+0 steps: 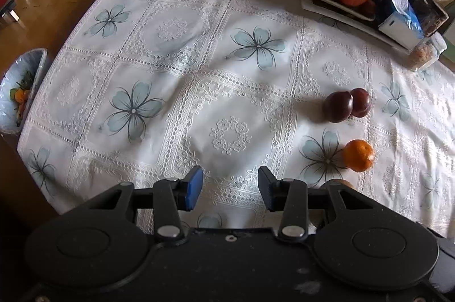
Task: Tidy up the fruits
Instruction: 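Close right gripper on the brown kiwi while left gripper nears the plums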
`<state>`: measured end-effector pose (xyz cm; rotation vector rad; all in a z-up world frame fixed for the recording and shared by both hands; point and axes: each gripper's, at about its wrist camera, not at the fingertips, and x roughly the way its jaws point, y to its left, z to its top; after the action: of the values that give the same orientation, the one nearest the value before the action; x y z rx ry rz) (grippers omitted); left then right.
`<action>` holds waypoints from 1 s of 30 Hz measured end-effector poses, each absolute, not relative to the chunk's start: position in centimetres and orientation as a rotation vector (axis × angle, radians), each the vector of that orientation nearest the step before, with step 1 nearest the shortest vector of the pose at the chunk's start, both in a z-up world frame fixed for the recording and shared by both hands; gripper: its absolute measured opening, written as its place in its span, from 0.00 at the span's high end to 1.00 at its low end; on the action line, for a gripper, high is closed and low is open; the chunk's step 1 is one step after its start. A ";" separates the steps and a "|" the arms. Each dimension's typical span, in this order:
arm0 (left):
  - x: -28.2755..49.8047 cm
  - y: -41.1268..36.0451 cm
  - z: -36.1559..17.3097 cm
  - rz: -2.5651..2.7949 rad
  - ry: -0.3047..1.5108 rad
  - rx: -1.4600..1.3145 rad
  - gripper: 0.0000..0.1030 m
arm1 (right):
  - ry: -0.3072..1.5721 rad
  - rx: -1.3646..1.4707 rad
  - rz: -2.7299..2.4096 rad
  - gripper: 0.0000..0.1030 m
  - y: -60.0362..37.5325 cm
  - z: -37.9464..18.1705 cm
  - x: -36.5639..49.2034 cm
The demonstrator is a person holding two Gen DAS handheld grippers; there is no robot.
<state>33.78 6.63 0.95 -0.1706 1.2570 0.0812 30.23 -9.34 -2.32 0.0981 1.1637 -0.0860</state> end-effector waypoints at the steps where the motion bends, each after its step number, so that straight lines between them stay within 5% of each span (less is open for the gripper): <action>1: 33.8 6.8 1.0 0.083 1.257 -0.178 0.57 | 1.161 0.089 -0.083 0.46 -9.1 -2.4 30.2; 30: 34.5 4.1 -1.0 0.053 1.283 -0.120 0.58 | 1.185 -0.052 -0.183 0.48 -15.7 -3.7 29.9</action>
<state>34.50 4.08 -0.98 -0.1203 1.2835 0.0527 29.90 -15.72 -3.72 -0.0524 1.1850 -0.1825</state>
